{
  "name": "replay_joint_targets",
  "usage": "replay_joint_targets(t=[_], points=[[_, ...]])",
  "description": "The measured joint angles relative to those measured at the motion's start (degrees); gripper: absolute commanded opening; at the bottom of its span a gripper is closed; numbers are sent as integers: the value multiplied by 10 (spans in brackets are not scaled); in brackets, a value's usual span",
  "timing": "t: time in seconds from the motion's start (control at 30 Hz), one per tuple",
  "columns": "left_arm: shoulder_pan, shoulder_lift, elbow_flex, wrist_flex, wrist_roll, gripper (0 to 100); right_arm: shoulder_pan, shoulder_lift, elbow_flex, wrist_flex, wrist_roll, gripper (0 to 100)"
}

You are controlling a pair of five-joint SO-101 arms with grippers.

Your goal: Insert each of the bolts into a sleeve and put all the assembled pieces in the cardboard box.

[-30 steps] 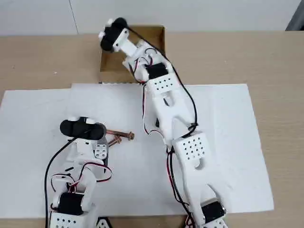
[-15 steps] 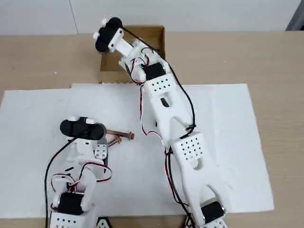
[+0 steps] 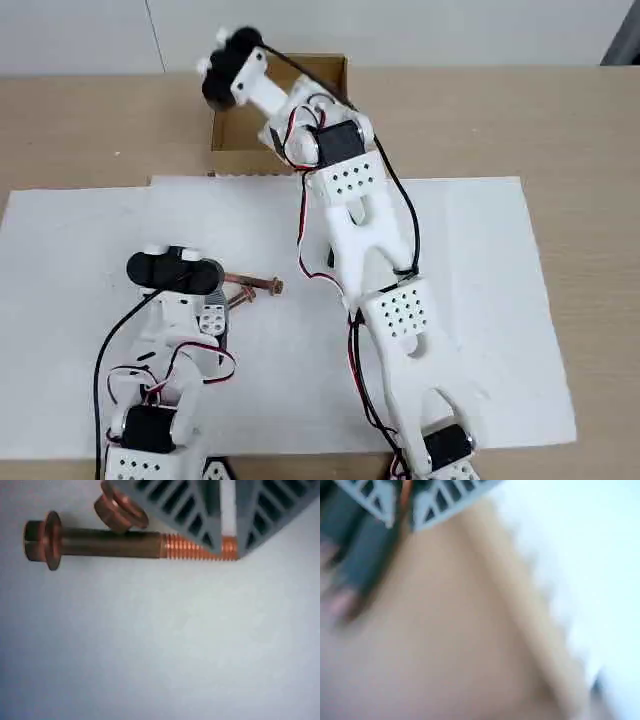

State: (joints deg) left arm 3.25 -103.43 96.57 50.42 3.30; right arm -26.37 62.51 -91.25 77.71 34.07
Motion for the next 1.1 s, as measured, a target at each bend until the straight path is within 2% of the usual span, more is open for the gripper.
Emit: replay_joint_targets(t=[0.33,0.63,0.87,1.1], points=[[0,0,0,0,0,6,20,-74,-1,178,-107,3],[0,0,0,0,0,6,44,-125,4,210,-174,3],[0,0,0,0,0,6,47,-261,197,211,-234,4],[0,0,0,0,0,6,49,-346,414,211,-242,4]])
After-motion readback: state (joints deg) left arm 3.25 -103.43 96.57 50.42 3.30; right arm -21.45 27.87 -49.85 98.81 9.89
